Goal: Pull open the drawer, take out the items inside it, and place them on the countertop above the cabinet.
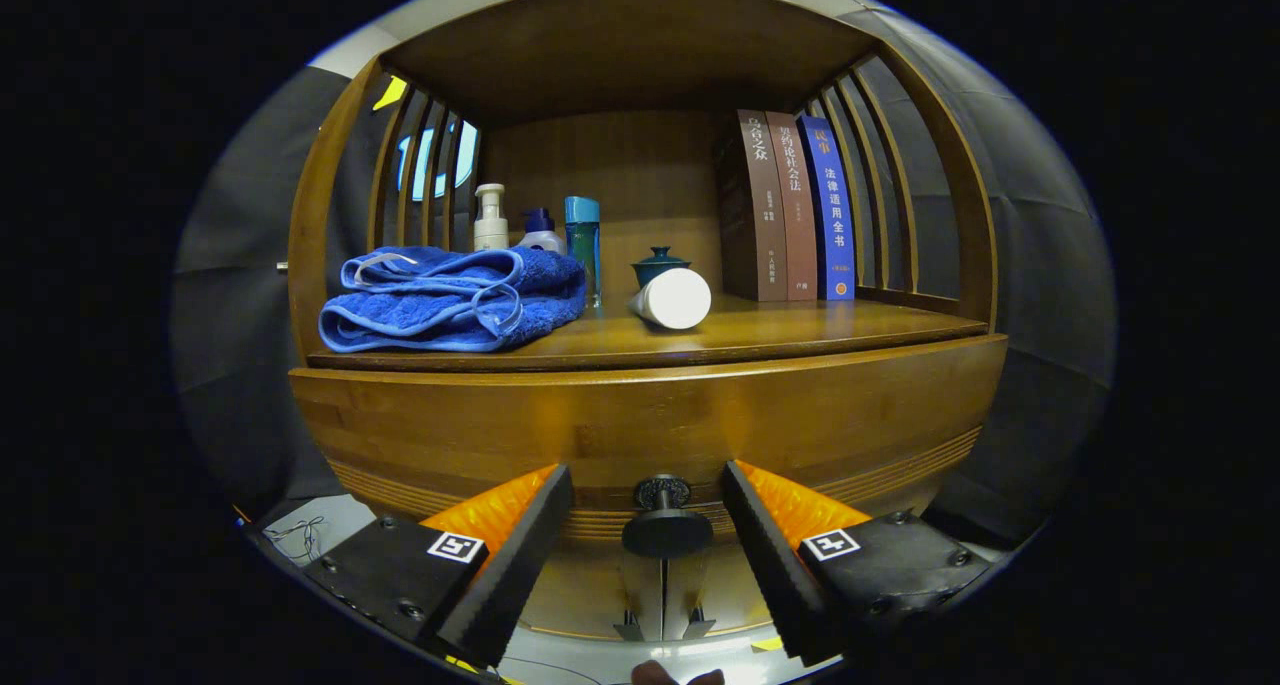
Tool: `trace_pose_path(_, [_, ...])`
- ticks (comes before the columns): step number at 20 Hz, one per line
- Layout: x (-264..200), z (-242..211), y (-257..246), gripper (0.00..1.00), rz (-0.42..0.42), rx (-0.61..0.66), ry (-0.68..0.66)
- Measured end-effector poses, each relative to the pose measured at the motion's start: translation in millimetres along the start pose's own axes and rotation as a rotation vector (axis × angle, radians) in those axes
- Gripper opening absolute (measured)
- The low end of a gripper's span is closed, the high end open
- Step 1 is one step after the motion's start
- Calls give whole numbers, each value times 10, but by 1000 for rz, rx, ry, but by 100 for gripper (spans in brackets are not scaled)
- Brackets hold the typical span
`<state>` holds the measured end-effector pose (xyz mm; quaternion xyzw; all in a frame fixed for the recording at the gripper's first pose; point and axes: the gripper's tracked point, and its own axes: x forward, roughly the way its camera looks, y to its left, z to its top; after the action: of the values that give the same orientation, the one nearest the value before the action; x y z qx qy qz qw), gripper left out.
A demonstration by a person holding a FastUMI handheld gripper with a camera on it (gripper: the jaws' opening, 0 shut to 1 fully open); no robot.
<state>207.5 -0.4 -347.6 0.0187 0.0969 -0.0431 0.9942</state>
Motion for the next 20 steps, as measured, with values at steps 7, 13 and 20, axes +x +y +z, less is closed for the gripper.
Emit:
trace_pose_path(7, [22, 1, -13, 99, -3, -10, -20])
trace_pose_path(13, [-239, 320, 12, 99, 0, -22, -74])
trace_pose_path(20, [-691, 865, 53, 99, 10, -62, -112])
